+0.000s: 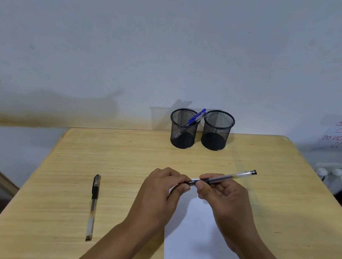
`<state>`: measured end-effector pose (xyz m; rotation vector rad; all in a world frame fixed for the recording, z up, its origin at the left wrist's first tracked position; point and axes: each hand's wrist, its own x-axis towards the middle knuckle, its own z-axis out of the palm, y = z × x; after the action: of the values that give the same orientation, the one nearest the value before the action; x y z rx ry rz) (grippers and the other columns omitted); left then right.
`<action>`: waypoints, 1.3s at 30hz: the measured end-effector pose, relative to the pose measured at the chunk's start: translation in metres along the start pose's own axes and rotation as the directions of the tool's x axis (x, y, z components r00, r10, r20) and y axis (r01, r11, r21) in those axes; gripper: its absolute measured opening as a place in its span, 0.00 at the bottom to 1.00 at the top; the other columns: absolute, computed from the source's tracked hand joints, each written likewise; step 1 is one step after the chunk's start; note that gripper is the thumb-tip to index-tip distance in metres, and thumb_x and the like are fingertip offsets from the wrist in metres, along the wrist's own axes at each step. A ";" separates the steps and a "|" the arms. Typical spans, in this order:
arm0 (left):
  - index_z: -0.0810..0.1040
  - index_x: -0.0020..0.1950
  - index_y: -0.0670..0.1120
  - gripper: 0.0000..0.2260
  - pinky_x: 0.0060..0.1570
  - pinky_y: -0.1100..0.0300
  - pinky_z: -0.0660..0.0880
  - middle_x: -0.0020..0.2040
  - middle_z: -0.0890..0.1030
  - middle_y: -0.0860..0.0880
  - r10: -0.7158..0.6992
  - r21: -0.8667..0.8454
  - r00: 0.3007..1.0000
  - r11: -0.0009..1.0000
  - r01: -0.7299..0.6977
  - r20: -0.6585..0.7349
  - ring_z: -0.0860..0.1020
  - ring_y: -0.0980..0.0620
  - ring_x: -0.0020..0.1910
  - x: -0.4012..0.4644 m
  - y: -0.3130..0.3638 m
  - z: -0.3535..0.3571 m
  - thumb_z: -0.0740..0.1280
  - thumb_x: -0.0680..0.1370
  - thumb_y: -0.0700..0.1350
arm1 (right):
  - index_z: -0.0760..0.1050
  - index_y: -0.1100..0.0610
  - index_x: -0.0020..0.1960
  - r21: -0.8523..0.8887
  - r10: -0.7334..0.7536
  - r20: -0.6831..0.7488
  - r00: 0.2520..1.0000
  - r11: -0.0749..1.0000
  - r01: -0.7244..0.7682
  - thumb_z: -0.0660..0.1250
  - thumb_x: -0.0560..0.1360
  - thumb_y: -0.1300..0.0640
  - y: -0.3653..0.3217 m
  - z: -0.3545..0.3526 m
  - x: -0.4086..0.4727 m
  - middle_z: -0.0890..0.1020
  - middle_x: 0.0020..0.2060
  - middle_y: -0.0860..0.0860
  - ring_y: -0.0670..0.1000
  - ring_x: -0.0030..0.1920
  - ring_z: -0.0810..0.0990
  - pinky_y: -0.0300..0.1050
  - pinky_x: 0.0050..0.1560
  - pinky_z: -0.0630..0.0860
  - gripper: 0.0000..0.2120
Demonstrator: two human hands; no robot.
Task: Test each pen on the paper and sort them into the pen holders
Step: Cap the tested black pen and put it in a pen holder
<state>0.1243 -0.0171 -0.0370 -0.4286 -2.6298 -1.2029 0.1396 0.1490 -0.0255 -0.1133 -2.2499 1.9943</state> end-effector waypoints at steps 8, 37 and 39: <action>0.83 0.56 0.58 0.09 0.45 0.70 0.71 0.47 0.81 0.64 -0.069 -0.157 0.994 0.984 0.081 0.082 0.76 0.63 0.47 0.030 0.022 0.025 0.70 0.76 0.53 | 0.80 0.54 0.43 0.175 0.089 -0.191 0.977 0.983 -0.055 0.76 0.71 0.60 -0.002 -0.027 0.029 0.86 0.36 0.52 0.50 0.37 0.84 0.44 0.41 0.81 0.05; 0.80 0.53 0.55 0.19 0.42 0.58 0.75 0.46 0.84 0.57 -0.513 -0.153 0.842 0.857 0.492 -0.168 0.81 0.51 0.47 0.161 0.022 0.114 0.72 0.67 0.62 | 0.85 0.56 0.42 -0.699 -0.166 0.173 0.971 0.673 0.239 0.76 0.70 0.57 -0.032 -0.069 0.220 0.85 0.37 0.52 0.50 0.39 0.81 0.38 0.35 0.71 0.03; 0.80 0.54 0.55 0.20 0.42 0.58 0.75 0.47 0.84 0.57 -0.512 -0.147 0.845 0.857 0.493 -0.152 0.81 0.51 0.48 0.161 0.020 0.113 0.72 0.67 0.63 | 0.85 0.56 0.48 -0.698 -0.156 0.163 0.974 0.680 0.225 0.76 0.70 0.55 -0.030 -0.068 0.220 0.86 0.41 0.52 0.50 0.42 0.81 0.39 0.40 0.72 0.08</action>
<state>-0.0271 0.1096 -0.0450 0.3821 -2.5966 -1.4424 -0.0669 0.2442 0.0228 0.1418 -2.8255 0.9323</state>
